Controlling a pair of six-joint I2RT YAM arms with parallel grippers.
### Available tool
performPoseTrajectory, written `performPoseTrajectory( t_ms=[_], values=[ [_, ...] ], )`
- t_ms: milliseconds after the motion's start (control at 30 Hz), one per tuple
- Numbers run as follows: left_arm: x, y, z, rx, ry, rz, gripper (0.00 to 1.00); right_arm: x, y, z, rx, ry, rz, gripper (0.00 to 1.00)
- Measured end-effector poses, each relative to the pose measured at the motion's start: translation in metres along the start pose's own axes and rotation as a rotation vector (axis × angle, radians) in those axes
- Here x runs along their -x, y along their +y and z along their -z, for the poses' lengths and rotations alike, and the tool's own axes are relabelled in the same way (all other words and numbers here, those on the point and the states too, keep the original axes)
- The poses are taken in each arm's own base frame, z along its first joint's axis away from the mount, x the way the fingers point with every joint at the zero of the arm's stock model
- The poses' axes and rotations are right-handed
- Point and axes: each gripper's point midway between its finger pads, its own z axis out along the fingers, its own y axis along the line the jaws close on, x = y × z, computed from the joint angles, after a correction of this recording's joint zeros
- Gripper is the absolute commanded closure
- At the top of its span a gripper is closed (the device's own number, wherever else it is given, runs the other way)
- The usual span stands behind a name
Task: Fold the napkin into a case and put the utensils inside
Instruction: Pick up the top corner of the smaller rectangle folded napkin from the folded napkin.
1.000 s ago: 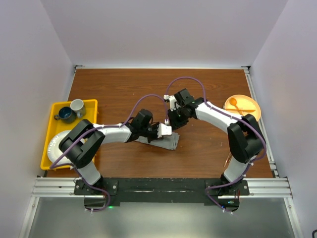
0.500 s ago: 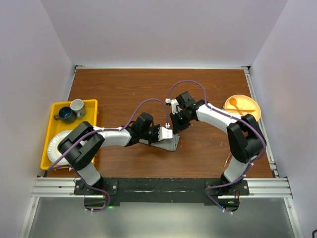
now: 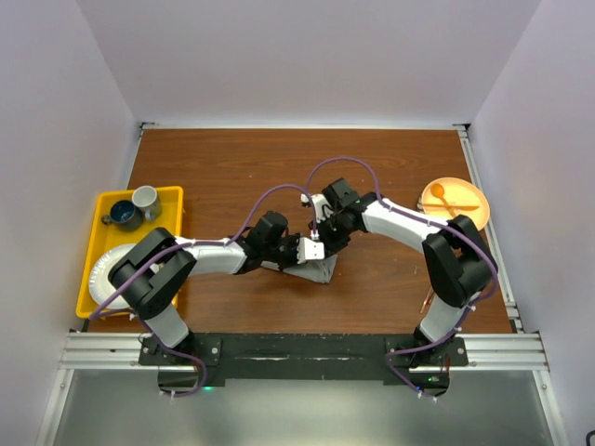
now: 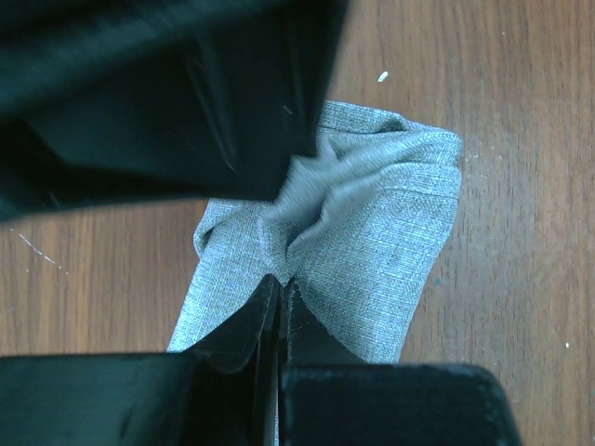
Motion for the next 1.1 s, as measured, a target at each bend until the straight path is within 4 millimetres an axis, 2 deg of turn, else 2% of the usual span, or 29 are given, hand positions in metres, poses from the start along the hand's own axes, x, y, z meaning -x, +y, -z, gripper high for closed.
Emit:
performPoseTrajectory(
  t_ms=[167,333,567,767,933,1100],
  values=[
    [0.000,0.000,0.000,0.001,0.000,0.006,1.00,-0.001,0.003,-0.003,-0.033,0.006,0.024,0.68],
    [0.000,0.000,0.000,0.003,0.001,0.014,1.00,0.000,-0.010,-0.004,-0.112,0.001,0.019,0.67],
    [0.000,0.000,0.000,0.006,0.001,0.021,1.00,-0.002,-0.018,-0.011,-0.171,0.011,0.025,0.71],
    [0.000,0.000,0.000,0.005,0.001,0.021,1.00,-0.006,-0.015,-0.012,-0.160,0.021,0.028,0.74],
    [0.000,0.000,0.000,0.006,0.001,0.022,1.00,-0.004,-0.010,-0.006,-0.144,0.013,0.031,0.69],
    [0.000,0.000,0.000,0.007,0.002,0.028,1.00,-0.004,-0.010,-0.006,-0.145,0.012,0.029,0.68]
  ],
)
